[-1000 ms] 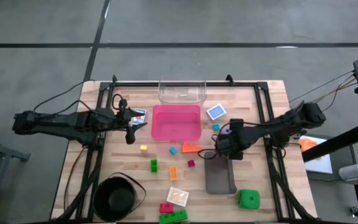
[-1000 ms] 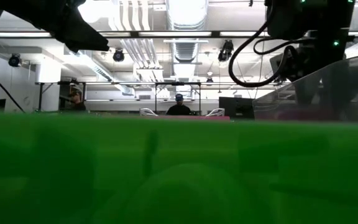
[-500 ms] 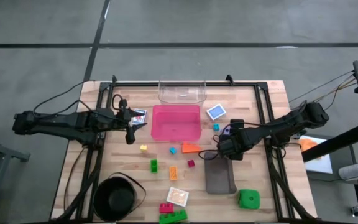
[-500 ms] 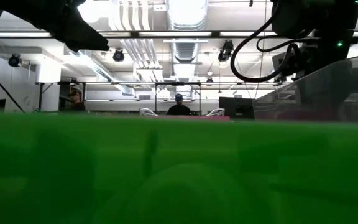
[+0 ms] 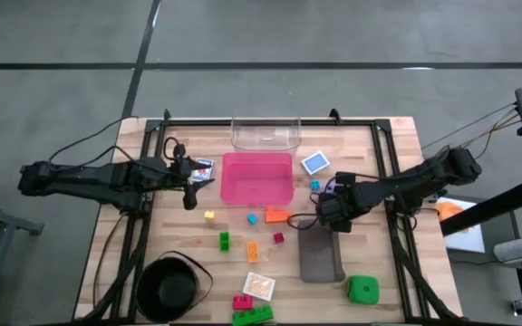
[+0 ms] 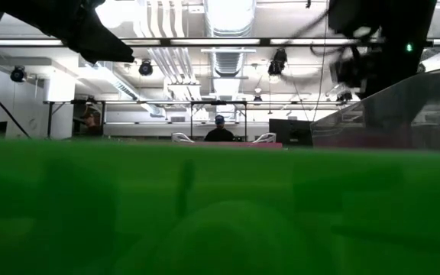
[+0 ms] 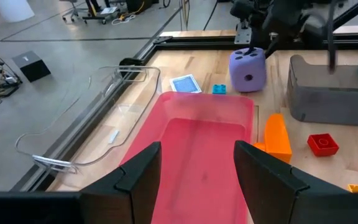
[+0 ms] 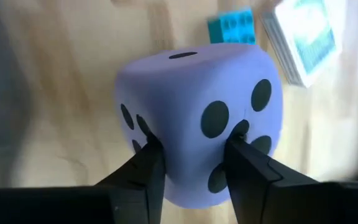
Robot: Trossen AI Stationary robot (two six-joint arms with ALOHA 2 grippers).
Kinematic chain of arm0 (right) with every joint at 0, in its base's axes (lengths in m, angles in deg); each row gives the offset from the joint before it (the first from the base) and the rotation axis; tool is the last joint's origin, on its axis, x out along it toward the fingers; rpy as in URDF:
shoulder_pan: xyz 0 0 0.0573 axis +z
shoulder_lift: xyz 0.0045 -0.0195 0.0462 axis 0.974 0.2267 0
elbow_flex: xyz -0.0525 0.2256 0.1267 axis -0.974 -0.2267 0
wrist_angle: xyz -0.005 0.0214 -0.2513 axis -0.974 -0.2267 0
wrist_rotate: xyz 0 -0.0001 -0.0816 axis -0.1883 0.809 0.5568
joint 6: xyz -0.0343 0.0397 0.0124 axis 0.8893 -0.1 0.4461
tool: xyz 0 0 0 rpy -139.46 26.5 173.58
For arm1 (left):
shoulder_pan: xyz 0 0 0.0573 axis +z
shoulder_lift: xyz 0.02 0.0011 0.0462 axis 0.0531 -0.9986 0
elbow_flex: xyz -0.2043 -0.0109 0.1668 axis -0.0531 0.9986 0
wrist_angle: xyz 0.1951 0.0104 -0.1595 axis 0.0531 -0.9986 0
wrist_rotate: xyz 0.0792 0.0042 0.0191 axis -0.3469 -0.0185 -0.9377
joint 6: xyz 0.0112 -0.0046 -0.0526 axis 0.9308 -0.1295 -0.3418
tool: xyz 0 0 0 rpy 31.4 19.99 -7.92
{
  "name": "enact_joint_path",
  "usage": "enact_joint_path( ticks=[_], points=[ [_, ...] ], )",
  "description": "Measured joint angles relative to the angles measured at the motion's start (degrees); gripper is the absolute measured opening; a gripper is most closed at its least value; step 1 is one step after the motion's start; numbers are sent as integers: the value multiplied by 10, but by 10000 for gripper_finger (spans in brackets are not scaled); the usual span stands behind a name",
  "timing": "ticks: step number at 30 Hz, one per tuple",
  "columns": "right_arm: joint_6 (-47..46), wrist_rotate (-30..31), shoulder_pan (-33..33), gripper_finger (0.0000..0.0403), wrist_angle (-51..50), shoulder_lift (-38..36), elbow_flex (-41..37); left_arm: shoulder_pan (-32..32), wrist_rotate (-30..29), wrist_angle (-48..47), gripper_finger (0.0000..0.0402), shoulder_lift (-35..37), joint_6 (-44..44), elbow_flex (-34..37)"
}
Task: Pick & Place Toys
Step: Put the purple dice into the transparent bin
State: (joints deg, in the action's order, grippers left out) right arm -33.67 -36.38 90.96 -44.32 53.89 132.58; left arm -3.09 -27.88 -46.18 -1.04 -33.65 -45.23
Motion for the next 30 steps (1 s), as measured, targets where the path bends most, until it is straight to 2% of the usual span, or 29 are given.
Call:
enact_joint_path(
  ticks=[4,11,16,21,30],
  points=[
    [-14,1,2,102,-4,-61,1,0,0,0,204,0,2,0],
    [-25,24,2,99,-4,-171,1,0,0,0,204,0,2,0],
    [-7,48,1,99,53,-245,-6,0,0,0,204,0,2,0],
    [47,49,1,100,200,-307,-54,0,0,4,204,0,2,0],
    [165,47,-25,101,576,-358,-218,0,0,18,204,0,2,0]
  ],
)
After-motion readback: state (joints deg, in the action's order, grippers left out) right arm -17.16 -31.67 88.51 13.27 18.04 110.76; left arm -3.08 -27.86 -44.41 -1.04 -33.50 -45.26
